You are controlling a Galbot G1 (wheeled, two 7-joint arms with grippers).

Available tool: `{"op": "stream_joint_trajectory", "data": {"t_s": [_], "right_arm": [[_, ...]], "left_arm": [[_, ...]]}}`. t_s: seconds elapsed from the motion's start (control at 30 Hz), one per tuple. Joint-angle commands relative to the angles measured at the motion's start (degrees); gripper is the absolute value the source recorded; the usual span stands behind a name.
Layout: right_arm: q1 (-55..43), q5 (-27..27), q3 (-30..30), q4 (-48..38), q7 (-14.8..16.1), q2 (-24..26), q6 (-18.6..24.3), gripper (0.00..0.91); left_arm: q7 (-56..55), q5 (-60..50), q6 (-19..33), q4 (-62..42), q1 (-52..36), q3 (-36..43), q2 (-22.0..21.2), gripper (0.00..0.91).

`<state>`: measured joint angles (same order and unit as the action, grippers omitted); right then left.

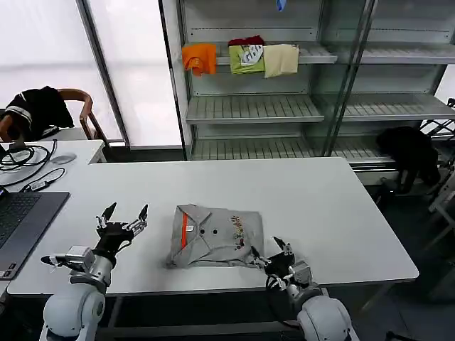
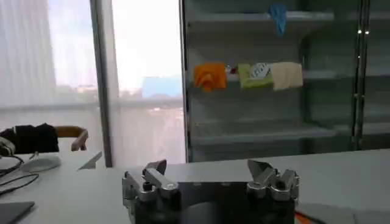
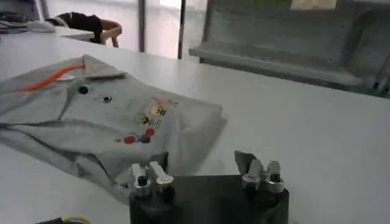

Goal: Fold and organize the clothes.

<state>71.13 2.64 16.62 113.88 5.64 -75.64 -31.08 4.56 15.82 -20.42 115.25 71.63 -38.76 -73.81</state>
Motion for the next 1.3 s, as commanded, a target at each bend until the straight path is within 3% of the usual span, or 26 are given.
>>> {"op": "stream_joint_trajectory", "data": {"t_s": [0.03, 0.17, 0.27, 0.5, 0.63, 0.73, 0.97, 1.3], "right_arm": [[0.2, 2.0, 3.9, 5.4, -2.1, 0.5, 12.5, 0.907], [-2.4, 4.6, 7.8, 6.3, -4.8, 2.0, 12.9, 0.907], [-5.4, 8.0, 11.6, 5.4, -5.9, 3.4, 8.9, 0.907], [-12.0, 4.9, 18.2, -5.5, -4.9, 8.3, 1.5, 0.907], [-12.7, 12.0, 20.0, -7.1, -4.2, 10.5, -1.4, 0.907], [-11.5, 13.5, 20.2, -5.9, -3.2, 10.4, -0.2, 0.907], [-9.1, 13.4, 18.8, -3.5, -1.7, 9.5, 4.1, 0.907], [-7.0, 14.2, 18.4, -3.4, -1.8, 8.9, 5.4, 0.907]], "left_arm": [[0.0, 0.6, 0.3, 1.2, 1.1, -0.1, -0.4, 0.907], [-0.3, 2.0, 0.5, 1.7, 1.4, -0.3, -1.0, 0.907], [-0.5, 2.5, 0.7, 2.2, 1.8, -0.4, -1.4, 0.907], [-1.4, 6.7, 0.6, 1.6, 3.1, -1.8, -1.5, 0.907], [-1.5, 9.3, 1.0, 0.8, 4.8, -2.6, -1.4, 0.907], [-2.8, 9.5, 5.0, 0.3, 6.3, -1.9, -1.1, 0.907], [-3.6, 9.9, 6.3, 1.7, 8.4, -1.9, -0.7, 0.907], [-4.4, 9.7, 7.7, 1.0, 7.2, -1.9, -0.7, 0.907]]}}
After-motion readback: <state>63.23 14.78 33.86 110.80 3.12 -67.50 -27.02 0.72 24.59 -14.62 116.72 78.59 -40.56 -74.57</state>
